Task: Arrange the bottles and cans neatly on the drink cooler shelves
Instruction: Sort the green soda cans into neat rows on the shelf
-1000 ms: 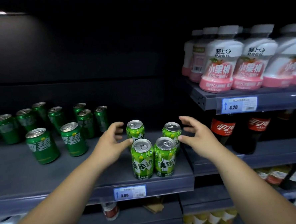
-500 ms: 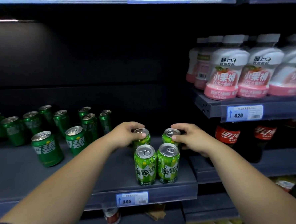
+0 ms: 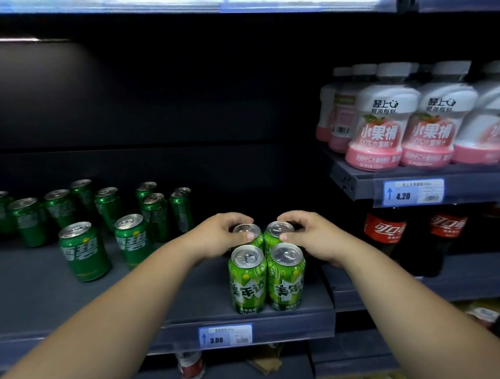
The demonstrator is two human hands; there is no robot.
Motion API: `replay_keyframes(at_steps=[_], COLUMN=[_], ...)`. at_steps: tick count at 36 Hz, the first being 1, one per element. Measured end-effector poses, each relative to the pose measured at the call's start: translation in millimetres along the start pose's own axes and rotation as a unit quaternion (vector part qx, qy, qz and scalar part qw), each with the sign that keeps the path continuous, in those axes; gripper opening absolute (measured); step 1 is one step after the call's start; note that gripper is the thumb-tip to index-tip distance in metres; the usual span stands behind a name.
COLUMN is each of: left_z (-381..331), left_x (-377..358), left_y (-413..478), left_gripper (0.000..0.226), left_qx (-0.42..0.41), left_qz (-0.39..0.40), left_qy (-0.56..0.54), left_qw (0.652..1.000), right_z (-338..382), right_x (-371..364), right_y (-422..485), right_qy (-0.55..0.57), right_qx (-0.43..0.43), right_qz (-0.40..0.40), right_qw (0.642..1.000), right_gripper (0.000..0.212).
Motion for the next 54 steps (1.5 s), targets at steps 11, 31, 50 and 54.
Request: replay_keyframes(at_steps=[11, 31, 50, 54], left_z=[6.2, 115.5, 215.0, 222.1], left_x=[2.4, 160.8, 252.4, 266.8], left_y=[-15.1, -145.0, -125.2, -139.8], left_gripper=[0.043, 0.019, 0.057, 0.052], left_qx=[0.004, 0.078, 0.031, 0.013], left_qz=[-0.054, -0.214, -0.172, -0.17], left_qy=[-0.009, 0.145, 0.029, 0.017], left_qw=[0.999, 0.963, 0.984, 0.985], right_z=[11.5, 162.3, 130.3, 132.6], right_x=[0.7, -170.2, -318.3, -338.3], right_y=[-4.1, -6.9, 75.4, 68.7], right_qy=[-0.023, -0.266, -0.053, -0.023], right_qx=[-0.022, 0.174, -0.019, 0.0], right_qz=[-0.005, 0.045, -0.128, -0.136], right_qw=[0.999, 0.947, 0.99, 0.99], right_gripper=[0.039, 0.057, 0.055, 0.058])
Point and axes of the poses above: each hand's wrist, its own y-axis towards the middle knuckle, its own x-axis out of the back of the hand, z = x × y, the point moved 5 cm from there along y, towards the middle knuckle
